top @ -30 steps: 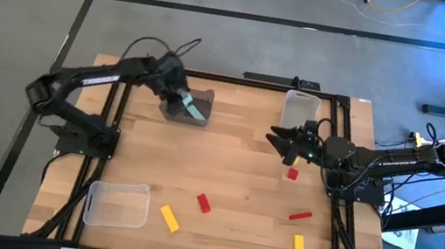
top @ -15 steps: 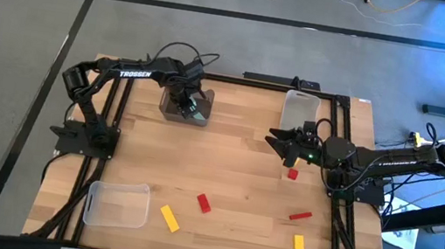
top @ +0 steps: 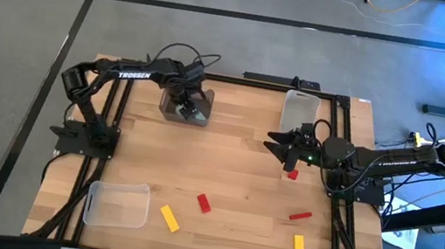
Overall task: Sort & place blocks by color
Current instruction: Put the top yellow block into the gray bin
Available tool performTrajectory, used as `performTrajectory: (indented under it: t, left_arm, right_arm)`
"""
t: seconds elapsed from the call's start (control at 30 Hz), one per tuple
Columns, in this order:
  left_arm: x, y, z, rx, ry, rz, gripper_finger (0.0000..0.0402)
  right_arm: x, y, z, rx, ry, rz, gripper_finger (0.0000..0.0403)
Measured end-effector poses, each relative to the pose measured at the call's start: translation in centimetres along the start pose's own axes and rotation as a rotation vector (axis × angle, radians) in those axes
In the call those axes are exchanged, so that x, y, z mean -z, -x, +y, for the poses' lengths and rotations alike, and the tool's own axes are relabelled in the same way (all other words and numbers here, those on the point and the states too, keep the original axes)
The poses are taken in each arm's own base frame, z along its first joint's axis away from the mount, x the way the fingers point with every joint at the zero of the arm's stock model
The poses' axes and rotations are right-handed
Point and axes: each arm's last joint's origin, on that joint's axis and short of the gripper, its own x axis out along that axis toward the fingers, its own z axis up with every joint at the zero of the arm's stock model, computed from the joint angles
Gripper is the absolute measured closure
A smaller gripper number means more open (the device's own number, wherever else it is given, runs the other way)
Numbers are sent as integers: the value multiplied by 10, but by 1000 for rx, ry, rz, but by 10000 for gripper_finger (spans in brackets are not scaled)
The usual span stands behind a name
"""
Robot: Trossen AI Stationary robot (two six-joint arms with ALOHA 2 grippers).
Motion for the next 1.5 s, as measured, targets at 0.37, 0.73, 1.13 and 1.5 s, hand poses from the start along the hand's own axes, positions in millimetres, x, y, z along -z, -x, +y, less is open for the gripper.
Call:
performTrajectory:
  t: [0.37,0.73,1.13,1.5]
  left_arm:
    - [-2,100,-15,263,-14,-418,137]
    - [95,136,-61,679,-129,-1136,137]
    - [134,121,-58,751,-113,-1322,137]
    - [133,120,-57,711,-106,-1335,137]
  right_arm:
    - [-6,0,3,-31,19,-57,85]
    - [-15,1,10,-103,74,-147,85]
    - [-15,1,10,-104,92,-147,85]
    - [-26,-1,19,217,-55,190,85]
